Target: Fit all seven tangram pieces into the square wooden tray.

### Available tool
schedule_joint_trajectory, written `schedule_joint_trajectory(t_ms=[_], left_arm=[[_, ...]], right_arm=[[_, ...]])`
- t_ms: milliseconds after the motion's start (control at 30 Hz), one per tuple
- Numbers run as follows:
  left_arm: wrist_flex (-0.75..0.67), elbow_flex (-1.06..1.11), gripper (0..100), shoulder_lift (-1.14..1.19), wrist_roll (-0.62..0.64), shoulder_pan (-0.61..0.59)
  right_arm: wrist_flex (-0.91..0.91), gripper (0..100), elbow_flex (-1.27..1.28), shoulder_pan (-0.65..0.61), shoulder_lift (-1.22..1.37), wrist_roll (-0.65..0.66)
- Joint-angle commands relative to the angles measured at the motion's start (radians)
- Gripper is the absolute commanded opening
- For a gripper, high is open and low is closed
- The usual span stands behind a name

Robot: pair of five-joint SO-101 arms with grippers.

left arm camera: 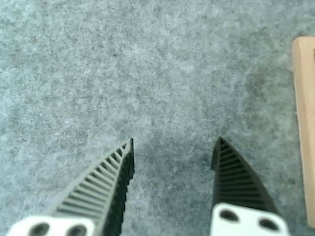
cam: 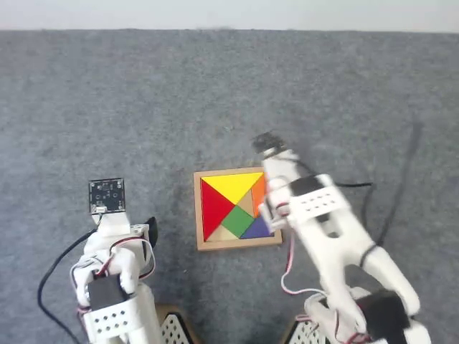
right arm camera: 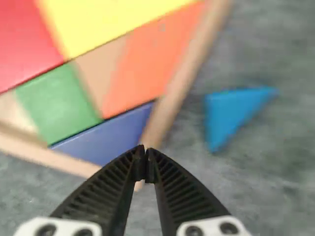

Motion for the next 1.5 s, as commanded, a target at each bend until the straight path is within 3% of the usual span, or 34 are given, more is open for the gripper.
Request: schedule_joint_trajectory(t_ms=[0,267,800,933,1467], left_arm=[[0.005,-0.008,24,-0.015,0.009,-0.005],[0.005,-0.008,24,-0.015,0.009,-0.005],[0.005,-0.008,24,-0.015,0.009,-0.005],[0.005,-0.008,24,-0.015,0.009,-0.005],[0.005,-0.008,24,-0.015,0.009,-0.005]], right_arm=[[0.027,0.6,-0.086,0.148,-0.104,-0.011],[0.019,12.8,-0.107,0.153,-0.010,-0.015],[-0.090,13.3,-0.282,0.157,0.295,-0.018],[-0.085,13.4,-0.347,0.160,0.372,-0.141],[-0.001,13.5,-0.364,0.151,0.414,-0.203]])
